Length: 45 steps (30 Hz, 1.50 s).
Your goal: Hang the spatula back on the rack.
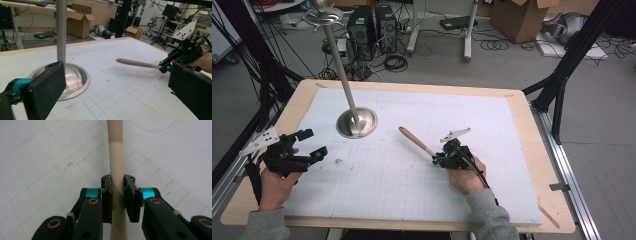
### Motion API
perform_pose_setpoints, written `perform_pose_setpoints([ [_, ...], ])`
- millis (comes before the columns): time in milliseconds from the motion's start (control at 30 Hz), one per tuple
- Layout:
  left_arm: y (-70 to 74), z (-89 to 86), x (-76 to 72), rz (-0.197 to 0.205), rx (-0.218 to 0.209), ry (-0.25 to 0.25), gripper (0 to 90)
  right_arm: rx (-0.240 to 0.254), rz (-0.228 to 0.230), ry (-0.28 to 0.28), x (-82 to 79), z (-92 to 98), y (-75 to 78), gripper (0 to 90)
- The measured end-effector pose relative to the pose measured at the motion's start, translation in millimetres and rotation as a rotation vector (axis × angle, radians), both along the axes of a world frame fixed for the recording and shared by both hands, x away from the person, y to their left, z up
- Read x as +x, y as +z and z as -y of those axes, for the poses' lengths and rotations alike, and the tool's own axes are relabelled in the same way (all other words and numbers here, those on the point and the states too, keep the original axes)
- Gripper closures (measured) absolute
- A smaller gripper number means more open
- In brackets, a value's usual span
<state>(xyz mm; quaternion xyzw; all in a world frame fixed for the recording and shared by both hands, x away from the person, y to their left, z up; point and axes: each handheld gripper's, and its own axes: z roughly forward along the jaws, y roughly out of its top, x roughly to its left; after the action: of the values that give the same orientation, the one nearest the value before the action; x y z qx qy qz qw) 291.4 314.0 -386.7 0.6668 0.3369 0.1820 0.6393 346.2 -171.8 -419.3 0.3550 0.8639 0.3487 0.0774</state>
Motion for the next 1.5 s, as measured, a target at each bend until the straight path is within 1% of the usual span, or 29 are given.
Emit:
perform_pose_setpoints([
  [167,-0.2,0.6,0.3,0.000,0.003,-0.003,1.8,0.024,0.027,0.003,-1.3,2.0,10.9,78.8],
  [267,-0.2,0.7,0.4,0.000,0.004,-0.005,1.8,0.050,0.047,0.008,-1.3,2.8,19.8,78.7],
  [400,-0.1,0.5,0.0,0.002,0.000,-0.003,1.8,0.065,0.063,0.010,-1.1,2.6,31.0,78.8],
  [600,-0.4,0.8,0.4,-0.001,0.002,-0.008,1.8,0.073,0.088,0.016,0.0,0.5,46.5,78.8],
  [667,-0.3,0.7,0.4,-0.001,0.001,-0.010,1.8,0.085,0.091,0.021,-0.3,0.0,52.2,78.8],
  [933,-0.1,1.6,0.5,-0.002,-0.004,-0.022,1.8,0.129,0.134,0.035,2.3,-0.7,77.3,78.8],
  [1033,0.1,1.2,0.5,-0.001,-0.007,-0.025,1.8,0.142,0.154,0.045,3.3,-1.7,88.4,78.8],
  [1133,0.7,0.3,0.4,-0.001,-0.009,-0.027,1.8,0.153,0.165,0.056,3.6,-3.9,99.8,78.8],
  [1233,2.6,0.5,-0.8,0.007,-0.010,-0.034,1.8,0.153,0.185,0.070,4.0,-7.1,110.3,78.8],
  [1367,5.6,0.4,-2.4,0.014,-0.007,-0.036,1.8,0.157,0.202,0.088,4.9,-11.0,121.6,78.8],
  [1433,7.0,0.3,-3.2,0.018,0.001,-0.035,1.8,0.166,0.208,0.098,5.9,-12.7,126.2,78.7],
  [1500,8.7,0.2,-4.0,0.024,-0.001,-0.035,1.8,0.175,0.218,0.108,6.8,-14.0,130.0,78.8],
])
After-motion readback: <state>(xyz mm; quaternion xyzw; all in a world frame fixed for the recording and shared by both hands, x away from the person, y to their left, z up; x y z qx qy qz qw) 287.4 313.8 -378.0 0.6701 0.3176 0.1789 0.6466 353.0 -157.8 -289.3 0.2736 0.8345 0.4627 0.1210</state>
